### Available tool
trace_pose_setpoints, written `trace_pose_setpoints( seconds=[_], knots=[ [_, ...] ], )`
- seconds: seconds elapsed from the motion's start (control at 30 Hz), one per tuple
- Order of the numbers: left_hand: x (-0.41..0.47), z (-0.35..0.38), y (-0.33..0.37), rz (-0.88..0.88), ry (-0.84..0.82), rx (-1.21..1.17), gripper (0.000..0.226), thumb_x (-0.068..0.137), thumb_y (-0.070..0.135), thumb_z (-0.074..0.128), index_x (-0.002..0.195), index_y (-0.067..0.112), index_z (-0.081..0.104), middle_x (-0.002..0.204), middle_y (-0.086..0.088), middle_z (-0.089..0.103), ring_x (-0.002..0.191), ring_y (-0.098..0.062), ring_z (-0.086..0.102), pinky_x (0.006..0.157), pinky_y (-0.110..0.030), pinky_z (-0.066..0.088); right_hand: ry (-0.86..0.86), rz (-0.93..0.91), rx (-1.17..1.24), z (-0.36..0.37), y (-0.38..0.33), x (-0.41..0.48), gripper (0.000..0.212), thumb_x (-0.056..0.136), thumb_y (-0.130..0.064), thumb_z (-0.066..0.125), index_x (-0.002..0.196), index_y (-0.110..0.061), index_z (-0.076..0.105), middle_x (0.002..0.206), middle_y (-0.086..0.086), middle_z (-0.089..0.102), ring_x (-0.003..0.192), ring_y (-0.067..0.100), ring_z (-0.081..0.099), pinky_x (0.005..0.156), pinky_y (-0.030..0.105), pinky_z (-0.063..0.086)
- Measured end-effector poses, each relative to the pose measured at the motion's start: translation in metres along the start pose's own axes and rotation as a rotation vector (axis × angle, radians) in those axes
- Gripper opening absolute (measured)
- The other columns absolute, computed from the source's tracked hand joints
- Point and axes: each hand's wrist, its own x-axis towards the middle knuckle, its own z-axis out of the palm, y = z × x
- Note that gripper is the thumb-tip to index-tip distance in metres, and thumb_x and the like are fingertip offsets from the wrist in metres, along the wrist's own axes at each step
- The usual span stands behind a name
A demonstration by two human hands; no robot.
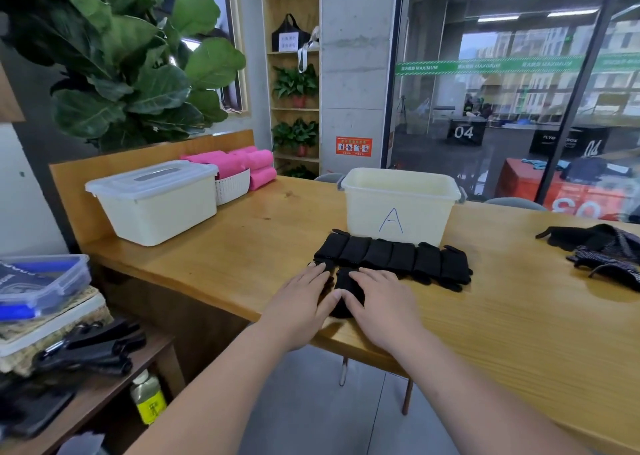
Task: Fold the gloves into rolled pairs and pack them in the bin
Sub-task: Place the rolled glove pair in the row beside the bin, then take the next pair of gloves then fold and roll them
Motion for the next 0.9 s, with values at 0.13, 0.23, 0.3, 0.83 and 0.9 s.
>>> trace_pose_setpoints(
  seconds=[0.13,0.23,0.3,0.83,0.9],
  knots=[
    [0.002,-0.002,-0.001,0.001,-0.019,-0.026,0.075,0.108,0.067,0.022,0.168,0.022,0.025,0.176,0.01,0.016,0.161,-0.006,0.004,0.132,-0.034,0.012,-0.008,0.042,0.002,0.004,-0.011,0.011,0.061,0.105,-0.066,0.032,0.157,-0.036,0.044,0.162,-0.013,0.043,0.151,0.017,0.033,0.121,0.041,0.032],
    [0.004,-0.004,-0.001,0.003,-0.025,-0.03,0.075,0.108,0.067,0.025,0.167,0.022,0.028,0.175,0.009,0.018,0.161,-0.006,0.006,0.131,-0.034,0.013,-0.014,0.053,0.013,0.006,-0.012,0.016,0.059,0.106,-0.064,0.032,0.156,-0.035,0.045,0.162,-0.013,0.044,0.15,0.019,0.035,0.119,0.041,0.032],
    [0.006,-0.005,-0.001,0.007,-0.025,-0.025,0.076,0.107,0.068,0.025,0.167,0.022,0.029,0.175,0.008,0.019,0.161,-0.007,0.007,0.131,-0.035,0.013,-0.013,0.05,0.037,0.006,-0.012,0.018,0.056,0.108,-0.06,0.029,0.156,-0.037,0.045,0.163,-0.013,0.042,0.15,0.019,0.034,0.12,0.041,0.031],
    [0.028,-0.004,0.089,0.177,-0.025,0.023,0.076,0.105,0.071,0.028,0.166,0.027,0.03,0.174,0.009,0.021,0.162,-0.008,0.006,0.132,-0.041,0.014,0.023,0.139,0.001,-0.066,0.105,-0.029,0.055,0.11,-0.057,0.029,0.16,-0.036,0.039,0.165,-0.011,0.04,0.151,0.021,0.035,0.116,0.045,0.04],
    [0.035,0.0,0.113,0.224,-0.027,0.027,0.074,0.106,0.069,0.029,0.166,0.026,0.031,0.174,0.008,0.021,0.162,-0.01,0.007,0.131,-0.041,0.014,0.03,0.171,-0.011,-0.077,0.129,-0.042,0.052,0.111,-0.052,0.031,0.16,-0.036,0.038,0.165,-0.01,0.04,0.15,0.021,0.037,0.116,0.046,0.04]
  ],
)
